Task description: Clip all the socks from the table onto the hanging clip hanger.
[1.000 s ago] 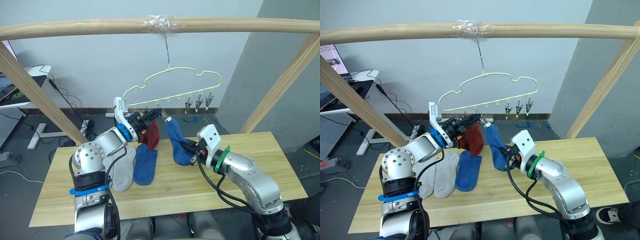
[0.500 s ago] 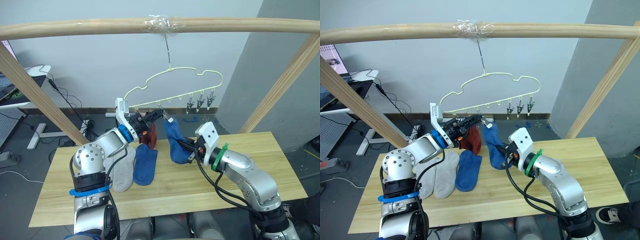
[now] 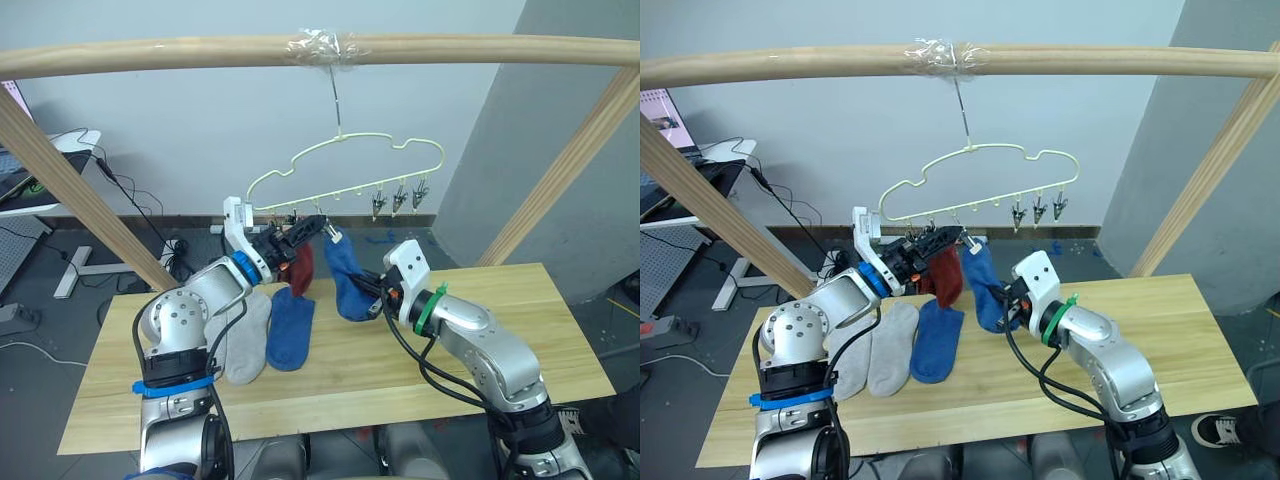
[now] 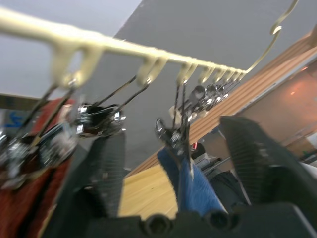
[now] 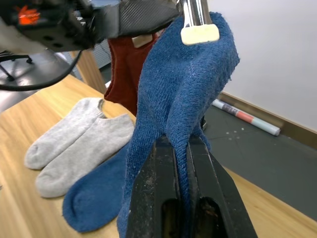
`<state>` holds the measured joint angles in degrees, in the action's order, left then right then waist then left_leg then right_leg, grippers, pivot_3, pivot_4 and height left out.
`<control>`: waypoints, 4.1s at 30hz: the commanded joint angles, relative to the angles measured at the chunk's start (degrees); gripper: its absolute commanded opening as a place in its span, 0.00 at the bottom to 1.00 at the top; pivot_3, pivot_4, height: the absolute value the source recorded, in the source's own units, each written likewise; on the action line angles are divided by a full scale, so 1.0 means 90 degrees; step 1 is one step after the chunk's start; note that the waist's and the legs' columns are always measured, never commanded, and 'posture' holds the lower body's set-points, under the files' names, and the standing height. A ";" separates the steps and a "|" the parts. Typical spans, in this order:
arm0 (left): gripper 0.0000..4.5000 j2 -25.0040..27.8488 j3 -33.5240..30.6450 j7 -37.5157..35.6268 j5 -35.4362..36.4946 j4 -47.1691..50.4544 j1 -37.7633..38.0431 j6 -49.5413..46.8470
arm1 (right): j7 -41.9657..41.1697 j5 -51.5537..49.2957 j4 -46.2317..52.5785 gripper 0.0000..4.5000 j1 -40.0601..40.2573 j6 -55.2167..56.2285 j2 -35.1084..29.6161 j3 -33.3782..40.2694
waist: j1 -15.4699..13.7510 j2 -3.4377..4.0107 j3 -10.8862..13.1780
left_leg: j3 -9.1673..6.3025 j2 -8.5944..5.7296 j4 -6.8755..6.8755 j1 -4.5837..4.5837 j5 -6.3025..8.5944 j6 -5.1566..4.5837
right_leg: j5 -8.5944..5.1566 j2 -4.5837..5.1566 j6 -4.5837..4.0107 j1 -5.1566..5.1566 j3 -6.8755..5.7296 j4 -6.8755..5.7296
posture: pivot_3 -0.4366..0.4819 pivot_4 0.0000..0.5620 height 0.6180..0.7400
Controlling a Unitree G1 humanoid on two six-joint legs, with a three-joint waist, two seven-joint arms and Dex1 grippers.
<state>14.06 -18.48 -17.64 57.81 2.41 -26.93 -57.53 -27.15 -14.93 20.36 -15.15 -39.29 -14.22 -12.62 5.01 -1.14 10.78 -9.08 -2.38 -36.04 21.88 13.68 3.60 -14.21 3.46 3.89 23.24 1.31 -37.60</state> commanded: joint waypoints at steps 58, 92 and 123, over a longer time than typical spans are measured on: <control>1.00 0.1898 0.1167 -0.2202 -0.2663 0.3059 0.2867 0.3665 | 0.2283 0.1203 -0.2145 0.47 -0.1574 0.2475 0.1237 0.1074 | -0.0352 0.0007 0.0001 | 0.0015 0.0024 0.0026 0.0004 0.0003 0.0006 | 0.0040 -0.0022 -0.0067 0.0003 0.0004 0.0048 | 0.50 0.22 1.00; 1.00 0.1777 0.1254 -0.2141 -0.2701 0.3203 0.3045 0.3651 | 0.2375 0.1192 -0.3037 0.47 -0.2225 0.2961 0.1564 0.1229 | -0.0354 0.0007 0.0001 | 0.0014 0.0024 0.0026 0.0001 0.0003 0.0005 | 0.0041 -0.0025 -0.0069 0.0003 0.0004 0.0043 | 0.51 0.26 1.00; 1.00 0.1580 0.1237 -0.2029 -0.2351 0.3404 0.2704 0.3626 | 0.2315 0.1128 -0.3216 0.39 -0.2297 0.2935 0.1619 0.1302 | -0.0355 0.0007 0.0001 | 0.0013 0.0024 0.0025 0.0001 0.0003 0.0005 | 0.0041 -0.0026 -0.0070 0.0003 0.0005 0.0042 | 0.51 0.26 1.00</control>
<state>28.35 -6.88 -36.33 36.31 31.19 -1.86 -25.57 -6.22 -4.13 -9.42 -34.52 -13.33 0.08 -1.27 1.82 -1.08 10.78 -8.96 -2.16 -35.82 21.89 13.71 3.65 -13.84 3.23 3.26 23.27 1.36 -37.22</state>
